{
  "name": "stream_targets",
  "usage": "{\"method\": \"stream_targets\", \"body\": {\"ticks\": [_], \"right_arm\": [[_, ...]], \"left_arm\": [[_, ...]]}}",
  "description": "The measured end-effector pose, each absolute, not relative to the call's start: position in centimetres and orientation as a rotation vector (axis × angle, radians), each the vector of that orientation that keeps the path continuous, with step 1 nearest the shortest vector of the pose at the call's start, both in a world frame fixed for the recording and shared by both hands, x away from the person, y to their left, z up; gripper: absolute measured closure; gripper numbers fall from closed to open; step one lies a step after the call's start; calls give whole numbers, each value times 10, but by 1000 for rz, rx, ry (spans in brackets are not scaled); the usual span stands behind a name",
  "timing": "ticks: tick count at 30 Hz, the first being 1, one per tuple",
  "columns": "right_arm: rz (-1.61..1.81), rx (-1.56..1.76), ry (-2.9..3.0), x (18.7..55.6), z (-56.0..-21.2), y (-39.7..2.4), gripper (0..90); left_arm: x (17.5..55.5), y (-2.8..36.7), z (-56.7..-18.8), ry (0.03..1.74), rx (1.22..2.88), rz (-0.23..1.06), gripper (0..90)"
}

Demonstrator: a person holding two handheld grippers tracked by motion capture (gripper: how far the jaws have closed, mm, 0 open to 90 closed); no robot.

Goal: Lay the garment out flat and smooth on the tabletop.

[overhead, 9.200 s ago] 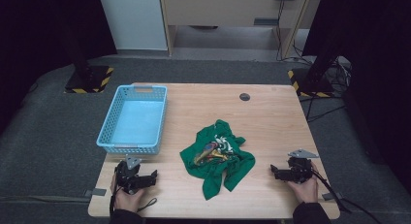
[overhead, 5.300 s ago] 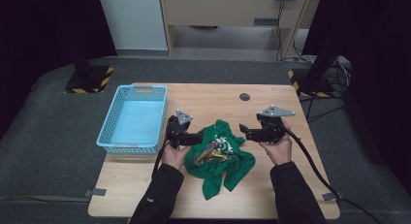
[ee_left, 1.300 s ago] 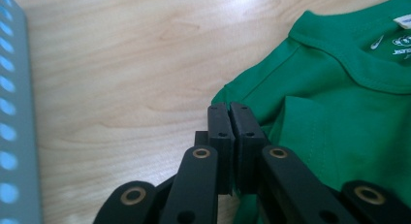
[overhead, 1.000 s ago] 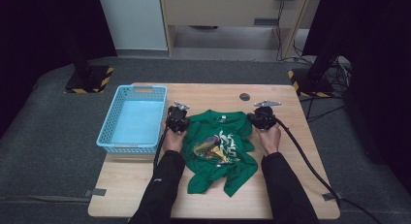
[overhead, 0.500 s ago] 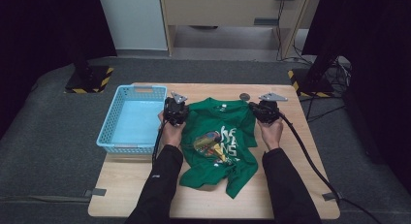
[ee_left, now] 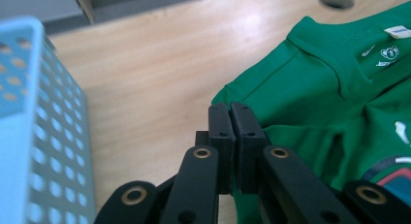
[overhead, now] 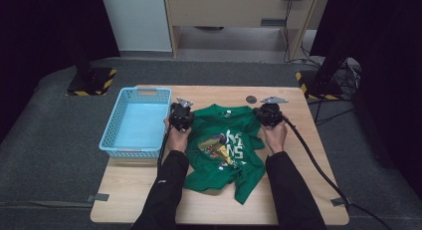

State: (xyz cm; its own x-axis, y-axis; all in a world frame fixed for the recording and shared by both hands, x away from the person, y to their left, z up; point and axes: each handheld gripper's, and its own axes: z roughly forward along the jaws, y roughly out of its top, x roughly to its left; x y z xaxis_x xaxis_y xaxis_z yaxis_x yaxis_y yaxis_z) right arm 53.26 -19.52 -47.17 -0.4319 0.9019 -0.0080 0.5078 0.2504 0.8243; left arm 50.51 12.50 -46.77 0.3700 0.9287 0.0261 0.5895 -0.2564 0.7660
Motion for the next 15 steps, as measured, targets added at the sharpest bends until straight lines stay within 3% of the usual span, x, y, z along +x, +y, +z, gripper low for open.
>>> {"method": "stream_targets", "body": {"ticks": [7,11,15], "right_arm": [[1071,1322,2048,538,-478,-193,880],[1083,1334,2004,538,-475,-194,877],[1072,1345,1900,536,-473,-192,760]], "left_arm": [[508,127,-474,1332,1955,633,879],[505,124,-468,1290,1922,715,880],[507,121,-465,1286,1916,802,851]]}}
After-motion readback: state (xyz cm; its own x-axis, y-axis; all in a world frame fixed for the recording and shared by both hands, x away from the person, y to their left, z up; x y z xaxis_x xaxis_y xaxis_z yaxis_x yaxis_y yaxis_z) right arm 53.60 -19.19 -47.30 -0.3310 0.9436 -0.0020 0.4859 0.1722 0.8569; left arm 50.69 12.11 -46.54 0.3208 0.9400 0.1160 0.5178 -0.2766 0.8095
